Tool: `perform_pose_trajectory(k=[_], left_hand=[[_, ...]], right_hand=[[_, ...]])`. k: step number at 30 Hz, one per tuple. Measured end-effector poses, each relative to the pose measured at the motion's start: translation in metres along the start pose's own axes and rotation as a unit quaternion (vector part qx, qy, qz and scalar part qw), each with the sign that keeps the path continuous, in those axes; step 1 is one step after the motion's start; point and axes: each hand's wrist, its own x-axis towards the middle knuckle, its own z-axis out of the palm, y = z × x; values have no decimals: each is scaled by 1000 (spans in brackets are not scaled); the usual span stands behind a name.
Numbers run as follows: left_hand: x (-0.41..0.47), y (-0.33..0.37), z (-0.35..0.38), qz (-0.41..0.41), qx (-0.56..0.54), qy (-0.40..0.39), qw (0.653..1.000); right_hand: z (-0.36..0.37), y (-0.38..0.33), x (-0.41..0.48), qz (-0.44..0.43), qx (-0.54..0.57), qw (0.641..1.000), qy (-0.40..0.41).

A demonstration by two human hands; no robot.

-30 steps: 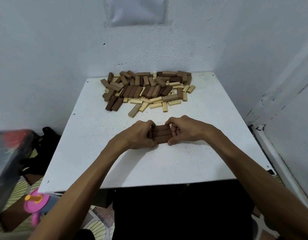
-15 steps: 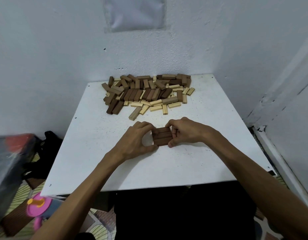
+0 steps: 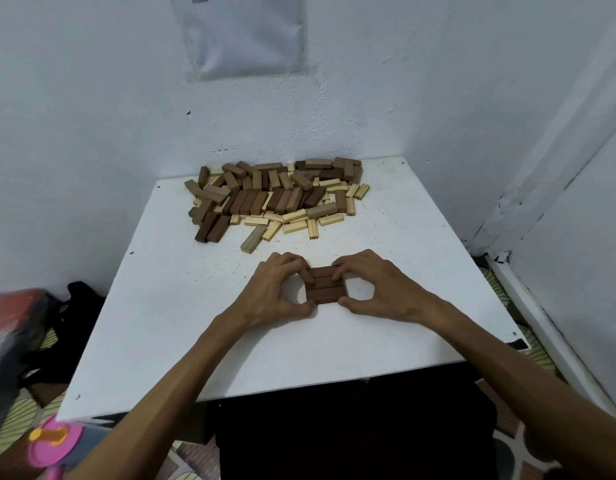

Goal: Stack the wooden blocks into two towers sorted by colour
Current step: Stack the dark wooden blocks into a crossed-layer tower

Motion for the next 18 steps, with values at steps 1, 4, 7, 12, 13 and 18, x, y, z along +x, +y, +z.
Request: perform_pose_trajectory(k=[1, 4, 7, 12, 13, 18], left_hand=[[6, 3, 5, 8, 0, -6, 1000], [27, 15, 23, 33, -6, -23, 999], [53, 30, 45, 61, -15, -39, 997], [100, 57, 77, 90, -28, -72, 993], [108, 62, 82, 90, -33, -78, 992], [144, 72, 98, 112, -44, -104, 987]], right_hand=[[-3, 5, -6, 9, -2, 1000, 14], [-13, 21, -27, 39, -6, 997, 61], [-25, 37, -50, 70, -17, 992, 107], [-47, 59, -82, 131, -35, 976, 173], [-49, 62, -86, 137, -37, 972, 188], [-56, 76, -98, 168, -38, 954, 245]])
